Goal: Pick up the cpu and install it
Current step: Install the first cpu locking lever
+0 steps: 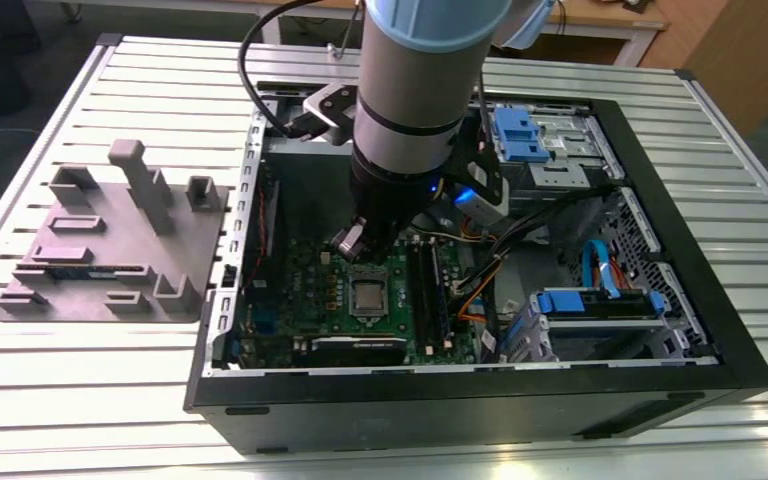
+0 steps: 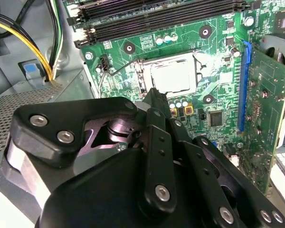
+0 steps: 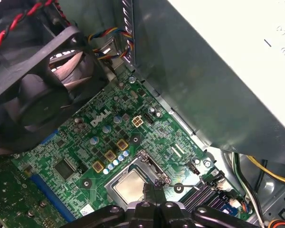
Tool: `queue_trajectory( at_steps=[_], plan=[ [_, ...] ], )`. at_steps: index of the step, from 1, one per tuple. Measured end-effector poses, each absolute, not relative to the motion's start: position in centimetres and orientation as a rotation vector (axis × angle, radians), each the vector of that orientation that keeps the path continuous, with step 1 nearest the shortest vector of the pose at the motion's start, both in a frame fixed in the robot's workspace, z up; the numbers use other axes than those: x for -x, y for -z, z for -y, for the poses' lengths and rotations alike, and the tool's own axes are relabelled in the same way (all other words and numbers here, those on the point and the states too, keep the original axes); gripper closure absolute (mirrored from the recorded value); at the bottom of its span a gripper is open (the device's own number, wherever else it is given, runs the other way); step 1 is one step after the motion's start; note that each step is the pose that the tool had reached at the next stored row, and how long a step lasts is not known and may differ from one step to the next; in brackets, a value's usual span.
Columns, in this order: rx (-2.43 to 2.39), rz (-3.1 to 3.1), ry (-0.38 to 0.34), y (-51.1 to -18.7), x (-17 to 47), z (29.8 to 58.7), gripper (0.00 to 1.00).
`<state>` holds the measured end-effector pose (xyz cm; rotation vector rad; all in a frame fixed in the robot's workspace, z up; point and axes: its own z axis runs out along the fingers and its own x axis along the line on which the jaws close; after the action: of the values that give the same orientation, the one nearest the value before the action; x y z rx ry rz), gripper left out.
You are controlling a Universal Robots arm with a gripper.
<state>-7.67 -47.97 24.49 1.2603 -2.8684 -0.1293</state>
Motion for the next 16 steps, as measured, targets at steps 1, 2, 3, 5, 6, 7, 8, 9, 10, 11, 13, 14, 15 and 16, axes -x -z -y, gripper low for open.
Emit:
queue_trajectory(
  at_steps=[1, 2, 3, 5, 6, 7, 8, 9, 10, 11, 13, 14, 15, 16],
  plan=[
    [-1.260, 2.868, 0.129, -24.5, 7.7, 48.0, 0.90],
    [-1.260, 2.868, 0.129, -24.5, 7.7, 48.0, 0.90],
    [-1.260, 2.868, 0.129, -24.5, 7.7, 48.0, 0.90],
    [-1.260, 2.868, 0.129, -24.5, 7.7, 48.0, 0.90],
    [-1.260, 2.868, 0.129, -24.5, 7.7, 48.0, 0.90],
    [-1.260, 2.868, 0.129, -24.5, 7.7, 48.0, 0.90],
    [-1.260, 2.868, 0.129, -24.5, 7.7, 48.0, 0.90],
    [-1.260, 2.868, 0.129, -24.5, 7.7, 48.0, 0.90],
    [-1.260, 2.868, 0.129, -24.5, 7.7, 48.0, 0.90],
    [-1.260, 2.868, 0.129, -24.5, 7.7, 48.0, 0.90],
    [-1.260, 2.868, 0.130, -24.5, 7.5, 48.0, 0.90],
    [-1.260, 2.868, 0.130, -24.5, 7.2, 48.0, 0.90],
    [-1.260, 2.867, 0.130, -24.5, 6.8, 48.0, 0.90],
    [-1.259, 2.866, 0.131, -24.5, 5.7, 48.0, 0.90]
  ],
)
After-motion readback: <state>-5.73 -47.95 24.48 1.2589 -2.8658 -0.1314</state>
